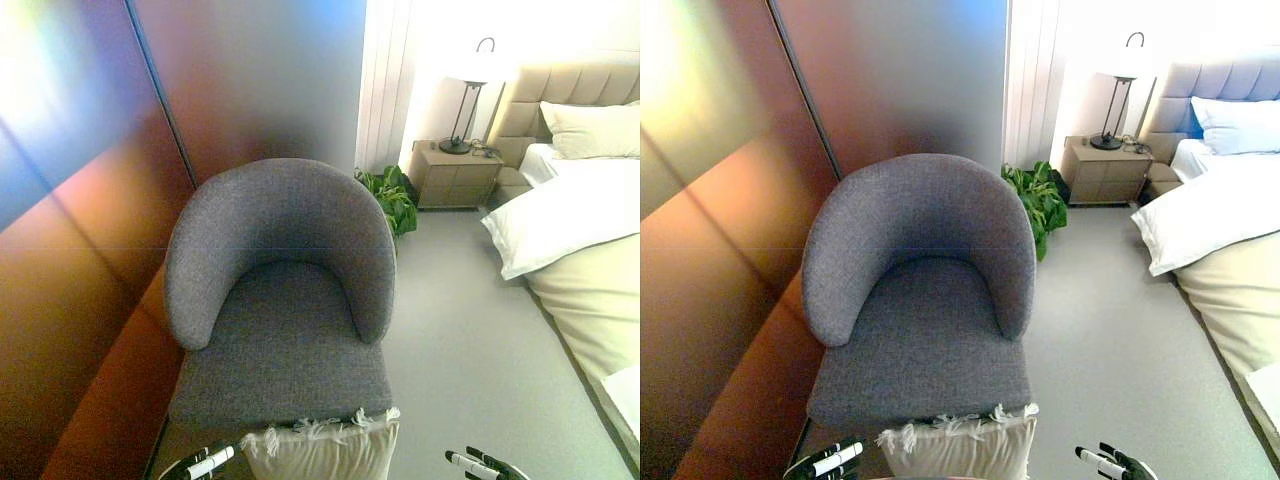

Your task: Pick up the pillow and put it on the sofa.

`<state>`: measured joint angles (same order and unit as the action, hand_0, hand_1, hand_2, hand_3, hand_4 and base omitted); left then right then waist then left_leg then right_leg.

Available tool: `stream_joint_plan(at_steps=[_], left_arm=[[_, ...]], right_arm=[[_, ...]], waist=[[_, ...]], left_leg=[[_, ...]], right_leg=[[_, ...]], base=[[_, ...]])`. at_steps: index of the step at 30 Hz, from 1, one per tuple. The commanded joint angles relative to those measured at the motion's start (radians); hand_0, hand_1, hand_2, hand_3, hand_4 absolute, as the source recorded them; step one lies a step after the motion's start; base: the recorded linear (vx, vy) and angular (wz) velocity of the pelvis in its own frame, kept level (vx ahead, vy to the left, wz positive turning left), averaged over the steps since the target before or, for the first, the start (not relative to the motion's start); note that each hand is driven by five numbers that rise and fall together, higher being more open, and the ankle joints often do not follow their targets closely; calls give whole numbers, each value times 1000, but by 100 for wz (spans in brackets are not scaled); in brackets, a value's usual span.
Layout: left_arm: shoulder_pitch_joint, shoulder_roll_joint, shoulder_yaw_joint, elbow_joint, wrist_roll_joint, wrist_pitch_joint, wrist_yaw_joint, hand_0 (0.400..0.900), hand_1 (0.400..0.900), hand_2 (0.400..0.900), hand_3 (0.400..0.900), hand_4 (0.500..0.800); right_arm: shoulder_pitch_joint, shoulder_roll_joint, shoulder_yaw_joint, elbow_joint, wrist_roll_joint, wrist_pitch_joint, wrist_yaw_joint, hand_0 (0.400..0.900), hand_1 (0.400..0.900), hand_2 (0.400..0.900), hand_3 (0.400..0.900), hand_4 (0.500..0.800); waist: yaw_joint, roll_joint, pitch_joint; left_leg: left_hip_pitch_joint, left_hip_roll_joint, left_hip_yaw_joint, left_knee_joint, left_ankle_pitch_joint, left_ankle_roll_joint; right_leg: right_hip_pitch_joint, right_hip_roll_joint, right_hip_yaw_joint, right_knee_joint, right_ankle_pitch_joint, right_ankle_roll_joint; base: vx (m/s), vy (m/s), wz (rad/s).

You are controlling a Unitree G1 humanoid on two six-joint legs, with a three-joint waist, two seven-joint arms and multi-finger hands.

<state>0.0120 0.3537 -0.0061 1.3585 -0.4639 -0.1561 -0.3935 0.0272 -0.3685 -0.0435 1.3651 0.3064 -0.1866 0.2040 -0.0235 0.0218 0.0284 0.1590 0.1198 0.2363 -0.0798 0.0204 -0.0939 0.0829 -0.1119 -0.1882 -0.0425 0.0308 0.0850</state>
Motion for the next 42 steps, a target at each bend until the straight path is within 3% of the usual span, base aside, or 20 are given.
stream_joint_plan(at_steps=[1, 11, 33, 38, 42], left_arm=[[-43, 27, 75, 27, 19, -73, 3, 900, 900, 900, 900, 800], [-41, 35, 80, 24, 49, -81, 48, 900, 900, 900, 900, 800], [-33, 28, 59, 13, 67, -79, 47, 900, 900, 900, 900, 800], [-54, 25, 12, -31, 34, -85, 45, 900, 900, 900, 900, 800], [-105, 21, -49, -74, -15, -95, 54, 900, 900, 900, 900, 800]], right_arm=[[-80, 9, 10, 18, 18, -70, -7, 900, 900, 900, 900, 800], [-76, 8, 6, 18, 32, -70, -7, 900, 900, 900, 900, 800], [-80, 1, 17, 19, -3, -63, -13, 900, 900, 900, 900, 800], [-119, -28, 51, -17, -32, -58, -18, 900, 900, 900, 900, 800], [-204, -58, 100, -53, -24, -79, -33, 900, 900, 900, 900, 800]], waist=[[-19, -12, 0], [-20, -9, 8], [-21, 4, 34], [-20, 29, 87], [-19, 66, 194]], left_leg=[[-39, 3, -27, 32, -43, 25], [-41, 4, -28, 34, -41, 24], [-59, 4, -38, 48, -44, 26], [-119, -5, -56, 87, -43, 31], [-247, -25, -86, 159, -34, 25]], right_leg=[[14, -37, -50, 38, -62, 28], [12, -36, -52, 42, -65, 27], [-2, -32, -41, 60, -80, 18], [-58, -29, -24, 112, -104, -2], [-169, -33, -10, 186, -123, -30]], base=[[0, 0, 0], [0, 0, 0], [5, -2, 0], [-55, -7, 16], [-283, 17, 26]])
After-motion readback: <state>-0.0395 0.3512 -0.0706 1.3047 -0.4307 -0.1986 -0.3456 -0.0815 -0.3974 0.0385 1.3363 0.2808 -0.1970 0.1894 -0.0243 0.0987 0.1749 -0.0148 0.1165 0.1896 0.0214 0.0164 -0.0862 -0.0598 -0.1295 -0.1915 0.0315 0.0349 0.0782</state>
